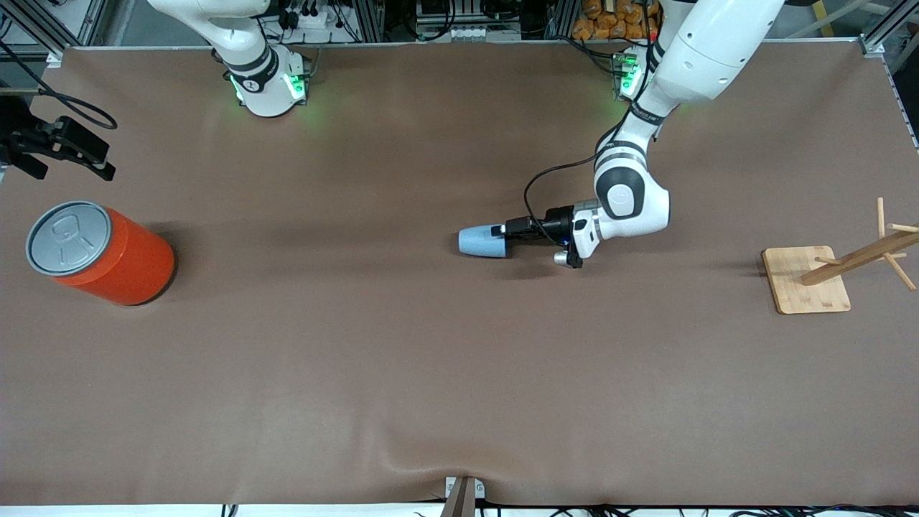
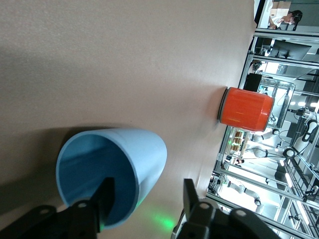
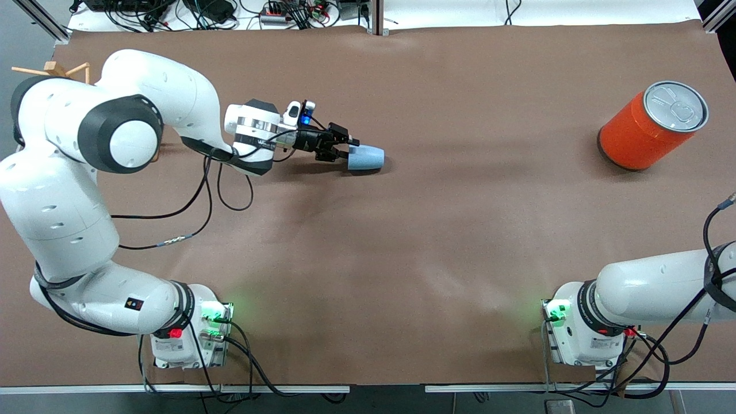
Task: Flip cup
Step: 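Drag the held cup toward the wooden stand with the left gripper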
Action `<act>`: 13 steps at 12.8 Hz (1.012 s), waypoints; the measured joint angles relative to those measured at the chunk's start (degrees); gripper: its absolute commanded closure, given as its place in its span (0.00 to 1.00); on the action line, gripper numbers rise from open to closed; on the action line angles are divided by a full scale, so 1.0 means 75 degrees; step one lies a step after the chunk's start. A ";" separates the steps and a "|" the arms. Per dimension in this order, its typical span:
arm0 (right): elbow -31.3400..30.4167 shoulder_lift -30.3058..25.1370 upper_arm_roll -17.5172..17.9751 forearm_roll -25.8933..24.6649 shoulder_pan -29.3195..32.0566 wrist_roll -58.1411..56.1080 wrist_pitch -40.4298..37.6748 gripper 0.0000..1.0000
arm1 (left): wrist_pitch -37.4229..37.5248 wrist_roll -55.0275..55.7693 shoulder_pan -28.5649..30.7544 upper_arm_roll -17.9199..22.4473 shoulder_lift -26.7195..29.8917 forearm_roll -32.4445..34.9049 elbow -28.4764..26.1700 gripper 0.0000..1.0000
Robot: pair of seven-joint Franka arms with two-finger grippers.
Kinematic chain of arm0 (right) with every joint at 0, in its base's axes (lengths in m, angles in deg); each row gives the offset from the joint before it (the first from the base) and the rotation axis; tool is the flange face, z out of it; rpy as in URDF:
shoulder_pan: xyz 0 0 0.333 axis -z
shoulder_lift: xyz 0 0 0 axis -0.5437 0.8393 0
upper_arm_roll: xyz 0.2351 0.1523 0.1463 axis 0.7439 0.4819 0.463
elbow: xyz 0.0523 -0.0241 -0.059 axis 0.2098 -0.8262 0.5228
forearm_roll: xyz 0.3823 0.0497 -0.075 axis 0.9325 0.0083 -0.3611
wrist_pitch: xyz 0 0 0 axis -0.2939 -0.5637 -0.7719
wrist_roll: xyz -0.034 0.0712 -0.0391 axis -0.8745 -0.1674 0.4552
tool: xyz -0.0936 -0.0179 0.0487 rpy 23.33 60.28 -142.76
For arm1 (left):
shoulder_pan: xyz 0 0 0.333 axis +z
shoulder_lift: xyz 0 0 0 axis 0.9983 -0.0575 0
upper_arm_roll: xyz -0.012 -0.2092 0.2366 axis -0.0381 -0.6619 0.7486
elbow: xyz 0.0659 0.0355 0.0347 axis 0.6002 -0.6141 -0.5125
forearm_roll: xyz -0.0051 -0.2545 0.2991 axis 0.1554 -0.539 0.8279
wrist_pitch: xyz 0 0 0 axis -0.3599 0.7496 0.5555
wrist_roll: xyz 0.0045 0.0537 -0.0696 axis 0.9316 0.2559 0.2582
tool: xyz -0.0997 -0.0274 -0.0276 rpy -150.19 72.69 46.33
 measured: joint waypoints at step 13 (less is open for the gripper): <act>0.0047 0.0000 0.0029 -0.0189 -0.0010 -0.0004 -0.0056 0.00 | -0.0901 -0.0043 -0.0069 0.0097 -0.0143 -0.0151 0.0854 1.00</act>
